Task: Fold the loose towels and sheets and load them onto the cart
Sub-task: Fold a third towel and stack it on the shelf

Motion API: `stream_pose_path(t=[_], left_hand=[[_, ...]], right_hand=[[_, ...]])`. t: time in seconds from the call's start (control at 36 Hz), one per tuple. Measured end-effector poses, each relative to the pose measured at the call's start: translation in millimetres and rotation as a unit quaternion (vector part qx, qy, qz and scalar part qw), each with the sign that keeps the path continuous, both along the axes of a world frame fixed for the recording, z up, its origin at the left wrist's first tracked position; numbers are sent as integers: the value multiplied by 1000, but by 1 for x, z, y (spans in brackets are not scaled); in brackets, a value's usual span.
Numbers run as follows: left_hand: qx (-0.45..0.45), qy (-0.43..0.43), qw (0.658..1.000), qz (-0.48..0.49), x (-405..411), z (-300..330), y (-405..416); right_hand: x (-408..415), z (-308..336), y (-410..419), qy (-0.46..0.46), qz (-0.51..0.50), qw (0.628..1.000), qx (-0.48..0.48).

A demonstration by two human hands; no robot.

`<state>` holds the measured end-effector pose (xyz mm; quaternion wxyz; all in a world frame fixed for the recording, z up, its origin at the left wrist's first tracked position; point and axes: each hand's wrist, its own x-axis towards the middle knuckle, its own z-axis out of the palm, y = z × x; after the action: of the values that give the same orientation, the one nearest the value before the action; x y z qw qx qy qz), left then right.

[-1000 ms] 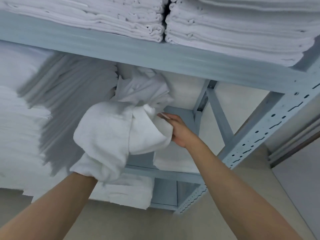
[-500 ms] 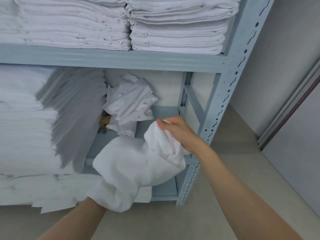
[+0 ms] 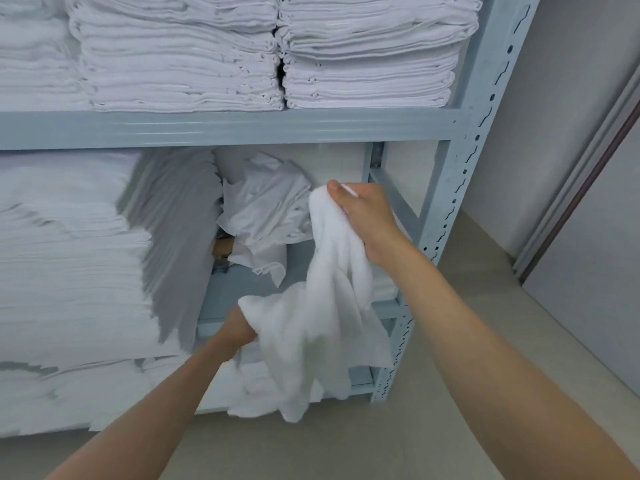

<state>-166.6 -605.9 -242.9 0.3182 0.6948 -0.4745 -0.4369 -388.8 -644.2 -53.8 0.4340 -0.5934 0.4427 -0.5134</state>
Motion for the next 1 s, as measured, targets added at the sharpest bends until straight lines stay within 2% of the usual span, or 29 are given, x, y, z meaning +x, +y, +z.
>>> stream_pose_path(t=[0.08, 0.19, 0.28, 0.36, 0.44, 0.5, 0.58, 0.67, 0.72, 0.81, 0.92, 1.0], left_hand=[[-44, 69, 997, -4, 23, 21, 12], [-19, 124, 989, -85, 33, 35, 16], [-8, 143, 972, -187, 26, 42, 21], [-14, 173, 961, -216, 19, 42, 24], [-44, 235, 952, -193, 14, 43, 25], [-69, 240, 956, -154, 9, 46, 24], [-112, 154, 978, -85, 3, 46, 19], [-95, 76, 992, -29, 1, 40, 12], [-81, 60, 995, -4, 2, 33, 9], [-68, 82, 994, 36, 6, 25, 8], [-65, 139, 982, 114, 15, 30, 5], [-87, 260, 952, 133, 19, 51, 1]], right_hand=[[29, -3, 4, 9, 7, 1000, -9], [62, -7, 11, 47, 17, 998, -41], [82, -6, 13, 143, 37, 983, -105], [92, -5, 14, 284, 31, 946, -153], [92, -4, 15, 351, 25, 924, -151], [90, -2, 16, 363, 21, 922, -133], [85, 2, 19, 332, 42, 936, -110], [82, 4, 20, 319, 49, 940, -109], [76, 5, 18, 312, 32, 943, -108], [59, 3, 13, 325, -19, 939, -108], [24, -9, -1, 437, -82, 893, -74], [-2, -27, -9, 577, -55, 814, 32]])
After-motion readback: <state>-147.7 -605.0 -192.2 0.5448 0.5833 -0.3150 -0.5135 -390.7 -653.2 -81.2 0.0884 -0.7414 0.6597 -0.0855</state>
